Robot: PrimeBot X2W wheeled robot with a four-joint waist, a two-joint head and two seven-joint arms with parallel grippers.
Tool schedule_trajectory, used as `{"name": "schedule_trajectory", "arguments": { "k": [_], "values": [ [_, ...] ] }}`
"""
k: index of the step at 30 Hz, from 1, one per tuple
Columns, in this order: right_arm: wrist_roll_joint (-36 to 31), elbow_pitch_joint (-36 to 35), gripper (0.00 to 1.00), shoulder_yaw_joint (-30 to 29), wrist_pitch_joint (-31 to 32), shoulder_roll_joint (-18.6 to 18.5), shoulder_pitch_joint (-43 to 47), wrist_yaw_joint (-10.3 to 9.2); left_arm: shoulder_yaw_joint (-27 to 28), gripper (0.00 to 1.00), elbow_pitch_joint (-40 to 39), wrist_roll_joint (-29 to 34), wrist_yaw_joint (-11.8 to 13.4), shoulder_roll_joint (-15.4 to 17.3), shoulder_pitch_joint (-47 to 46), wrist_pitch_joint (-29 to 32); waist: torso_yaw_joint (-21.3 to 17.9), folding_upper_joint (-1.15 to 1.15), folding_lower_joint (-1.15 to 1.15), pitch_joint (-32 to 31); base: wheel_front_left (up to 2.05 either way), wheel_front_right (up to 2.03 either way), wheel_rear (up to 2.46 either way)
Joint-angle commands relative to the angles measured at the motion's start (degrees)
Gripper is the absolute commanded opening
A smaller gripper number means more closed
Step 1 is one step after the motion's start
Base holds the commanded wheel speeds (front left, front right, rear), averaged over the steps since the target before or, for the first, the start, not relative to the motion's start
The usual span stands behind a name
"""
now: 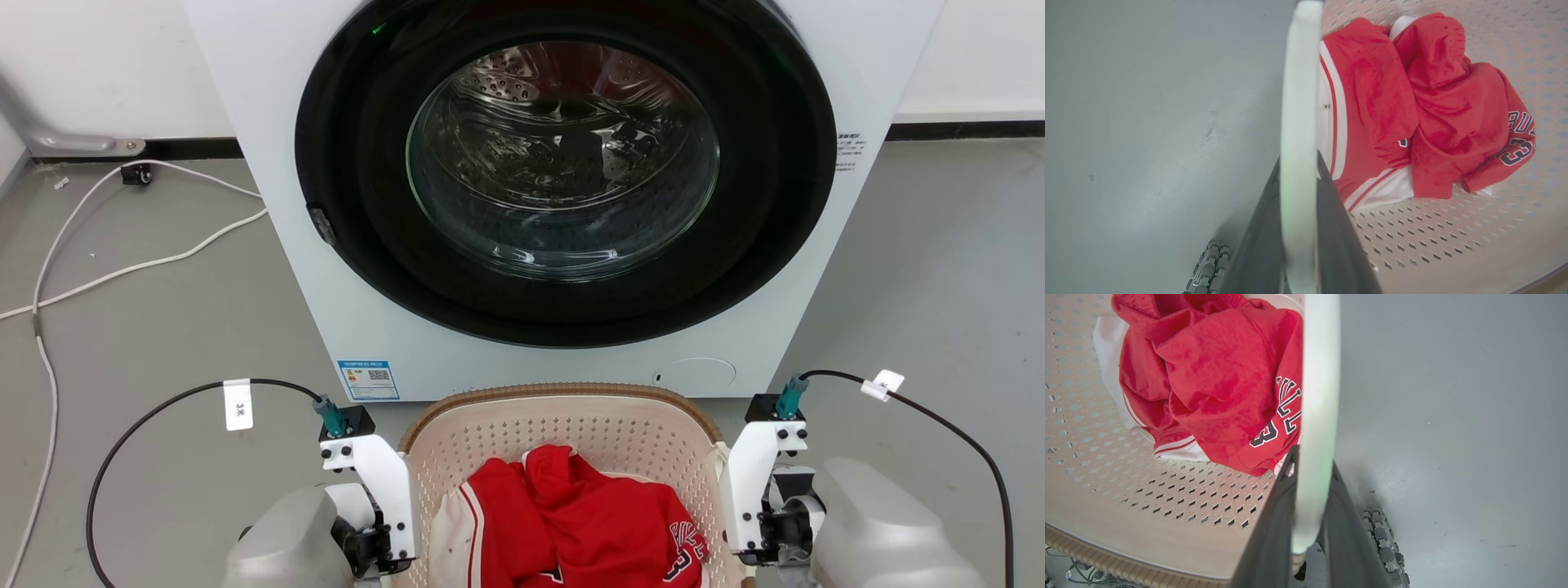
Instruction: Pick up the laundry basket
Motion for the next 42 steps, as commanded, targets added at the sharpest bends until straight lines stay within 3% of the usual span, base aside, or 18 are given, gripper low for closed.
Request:
{"name": "schedule_trajectory", "arguments": {
  "k": [1, 42],
  "values": [
    [-0.16, -0.57, 0.0, -0.16, 0.16, 1.31, 0.27, 0.81, -0.08, 0.0, -0.56, -0.37, -0.22, -0.96, 0.49, -0.41, -0.02, 0.0, 0.0, 0.01, 0.0, 0.0, 0.0],
    [-1.13, -0.57, 0.0, -1.59, 0.83, 1.41, 0.72, 0.82, -1.16, 0.0, -0.55, -1.76, -0.22, -0.65, 0.33, -0.64, 0.21, 0.0, 0.0, 0.06, 0.0, 0.0, 0.0]
  ]
}}
